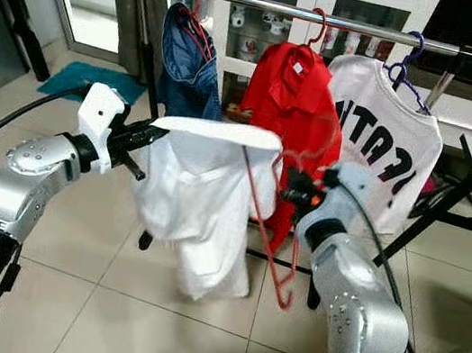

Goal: Hang hanger

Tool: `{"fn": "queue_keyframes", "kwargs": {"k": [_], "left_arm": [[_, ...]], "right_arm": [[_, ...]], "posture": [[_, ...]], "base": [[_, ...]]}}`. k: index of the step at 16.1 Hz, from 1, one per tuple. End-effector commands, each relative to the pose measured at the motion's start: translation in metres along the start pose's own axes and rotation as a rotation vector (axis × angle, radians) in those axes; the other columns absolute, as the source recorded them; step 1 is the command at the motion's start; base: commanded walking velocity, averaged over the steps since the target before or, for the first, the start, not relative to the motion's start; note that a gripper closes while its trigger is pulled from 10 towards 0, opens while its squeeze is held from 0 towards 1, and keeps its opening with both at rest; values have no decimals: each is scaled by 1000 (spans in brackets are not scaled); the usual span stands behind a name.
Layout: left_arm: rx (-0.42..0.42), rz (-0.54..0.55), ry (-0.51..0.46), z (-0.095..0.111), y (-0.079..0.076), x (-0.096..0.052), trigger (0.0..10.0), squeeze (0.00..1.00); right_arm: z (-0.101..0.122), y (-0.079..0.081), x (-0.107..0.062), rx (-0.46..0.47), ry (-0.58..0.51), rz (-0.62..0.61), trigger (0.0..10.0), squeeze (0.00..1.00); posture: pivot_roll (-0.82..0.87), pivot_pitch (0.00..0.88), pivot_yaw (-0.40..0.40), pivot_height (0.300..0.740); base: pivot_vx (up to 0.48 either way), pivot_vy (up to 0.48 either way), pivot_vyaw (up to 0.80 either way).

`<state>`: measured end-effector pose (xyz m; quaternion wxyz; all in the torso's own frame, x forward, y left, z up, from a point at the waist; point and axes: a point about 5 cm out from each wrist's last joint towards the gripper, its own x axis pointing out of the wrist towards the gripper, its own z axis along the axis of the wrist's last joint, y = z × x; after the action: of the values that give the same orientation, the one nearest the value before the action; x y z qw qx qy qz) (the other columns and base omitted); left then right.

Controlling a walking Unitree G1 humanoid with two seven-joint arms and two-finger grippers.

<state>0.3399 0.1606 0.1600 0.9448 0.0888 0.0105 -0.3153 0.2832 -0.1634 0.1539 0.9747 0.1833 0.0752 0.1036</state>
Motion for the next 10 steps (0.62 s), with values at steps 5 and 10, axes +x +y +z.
{"fn": "queue_keyframes", "kwargs": {"k": [5, 10], "left_arm": [[-165, 103, -106, 18, 28, -14, 0, 0], [-301, 54, -187, 35, 50, -25, 0, 0]], "right_arm": [[23, -34, -11, 6, -71, -197, 10000, 0], [24, -22, -17, 83, -55, -57, 10000, 0]], "posture": [[-127, 0, 62, 740], [-125, 0, 69, 740]], "base": [[0, 0, 0], [0, 0, 0]]}}
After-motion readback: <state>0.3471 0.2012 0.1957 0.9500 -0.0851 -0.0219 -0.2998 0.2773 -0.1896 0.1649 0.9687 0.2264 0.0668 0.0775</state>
